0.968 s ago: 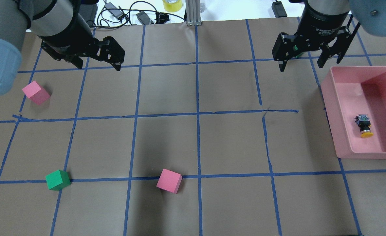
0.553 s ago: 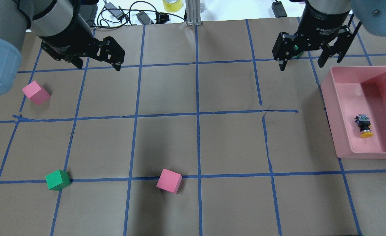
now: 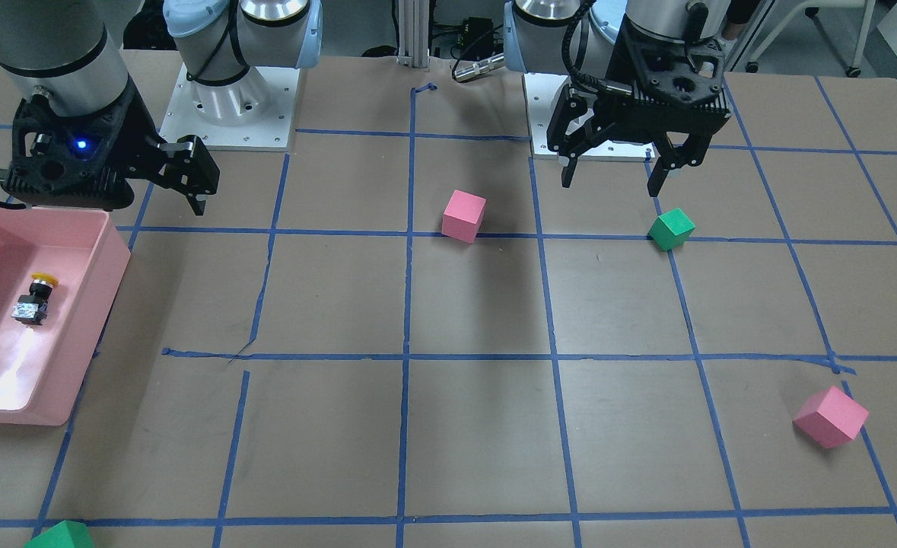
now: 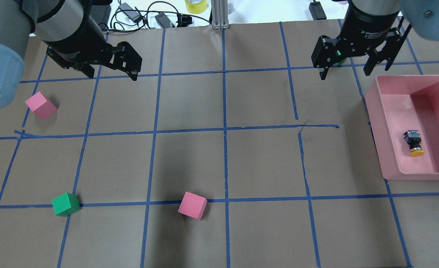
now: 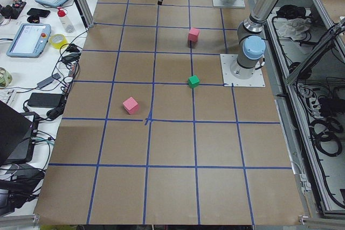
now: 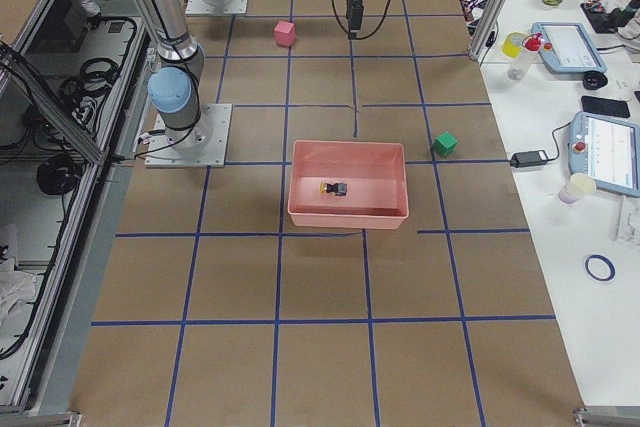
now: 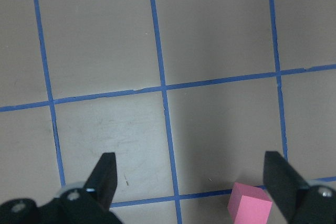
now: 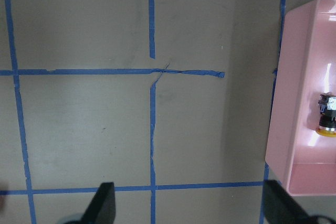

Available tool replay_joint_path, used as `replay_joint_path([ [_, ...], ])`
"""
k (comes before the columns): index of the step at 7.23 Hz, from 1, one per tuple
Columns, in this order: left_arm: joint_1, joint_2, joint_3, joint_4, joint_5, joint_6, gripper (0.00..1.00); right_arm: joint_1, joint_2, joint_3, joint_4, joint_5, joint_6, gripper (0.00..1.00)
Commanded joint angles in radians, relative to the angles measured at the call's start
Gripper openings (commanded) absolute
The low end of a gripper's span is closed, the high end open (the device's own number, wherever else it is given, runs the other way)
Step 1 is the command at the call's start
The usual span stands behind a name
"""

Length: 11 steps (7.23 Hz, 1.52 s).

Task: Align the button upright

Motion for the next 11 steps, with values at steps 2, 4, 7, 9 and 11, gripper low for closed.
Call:
replay_joint_path([
  [2,0.0,0.0,0.0,0.0,0.0,0.0,1.0,-0.035,0.006,0.006,-0.011,-0.004,0.0,1.0],
  [4,0.0,0.0,0.0,-0.002,0.0,0.0,1.0,-0.097,0.009,0.015,-0.016,-0.002,-0.013,1.0],
  [7,0.0,0.002,0.0,-0.003,0.0,0.0,1.0,-0.213,0.014,0.021,-0.012,-0.001,-0.029,1.0],
  [9,0.0,0.002,0.0,-0.003,0.0,0.0,1.0,-0.26,0.014,0.044,-0.054,-0.008,-0.052,1.0],
  [11,0.0,0.002,0.0,-0.005,0.0,0.0,1.0,-0.327,0.022,0.105,-0.223,-0.057,-0.222,1.0],
])
